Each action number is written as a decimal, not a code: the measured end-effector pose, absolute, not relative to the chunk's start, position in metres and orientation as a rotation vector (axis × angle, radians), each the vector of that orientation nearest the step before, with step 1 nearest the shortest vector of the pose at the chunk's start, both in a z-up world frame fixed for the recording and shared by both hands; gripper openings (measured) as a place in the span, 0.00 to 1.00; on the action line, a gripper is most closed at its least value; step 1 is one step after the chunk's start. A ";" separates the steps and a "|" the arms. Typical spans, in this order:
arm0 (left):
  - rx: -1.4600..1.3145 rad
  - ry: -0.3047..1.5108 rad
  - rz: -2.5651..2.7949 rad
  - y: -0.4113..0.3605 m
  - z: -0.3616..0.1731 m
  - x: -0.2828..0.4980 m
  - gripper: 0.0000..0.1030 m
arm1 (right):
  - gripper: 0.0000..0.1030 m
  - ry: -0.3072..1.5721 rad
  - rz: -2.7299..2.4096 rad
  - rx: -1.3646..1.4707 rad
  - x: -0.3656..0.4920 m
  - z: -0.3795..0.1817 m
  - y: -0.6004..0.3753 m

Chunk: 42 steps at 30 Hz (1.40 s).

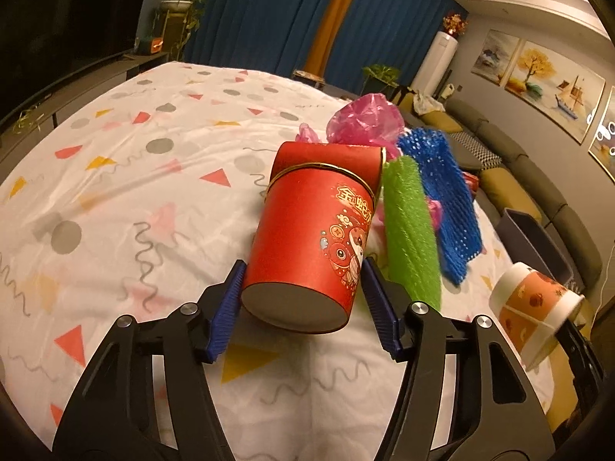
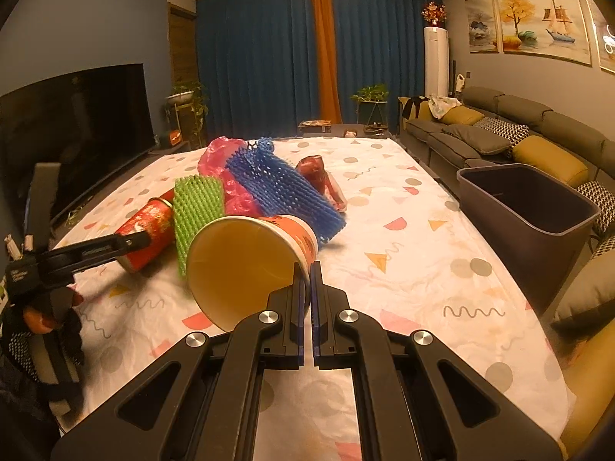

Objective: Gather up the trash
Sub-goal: 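Grasp the red printed tin with the left tool while the right tool grasps an orange-printed paper cup, then carry the red tin and paper cup with both tools over the grey bin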

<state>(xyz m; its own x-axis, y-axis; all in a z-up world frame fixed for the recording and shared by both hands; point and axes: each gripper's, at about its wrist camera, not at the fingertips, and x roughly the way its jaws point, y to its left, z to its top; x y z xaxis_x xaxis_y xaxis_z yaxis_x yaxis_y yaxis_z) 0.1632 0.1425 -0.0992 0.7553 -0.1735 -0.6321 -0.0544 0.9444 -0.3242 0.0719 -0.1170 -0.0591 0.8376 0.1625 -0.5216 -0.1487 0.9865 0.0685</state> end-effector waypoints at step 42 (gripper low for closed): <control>-0.216 0.525 -0.376 -0.029 -0.005 0.157 0.56 | 0.04 0.377 -0.091 0.145 0.060 -0.003 -0.265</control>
<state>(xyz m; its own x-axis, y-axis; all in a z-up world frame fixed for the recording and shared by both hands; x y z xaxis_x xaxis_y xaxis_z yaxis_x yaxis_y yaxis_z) 0.1565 -0.0285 -0.0052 0.7991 -0.4025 -0.4465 0.2931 0.9094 -0.2952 0.0605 -0.2647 -0.0035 0.9257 -0.0614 -0.3731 0.1154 0.9855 0.1241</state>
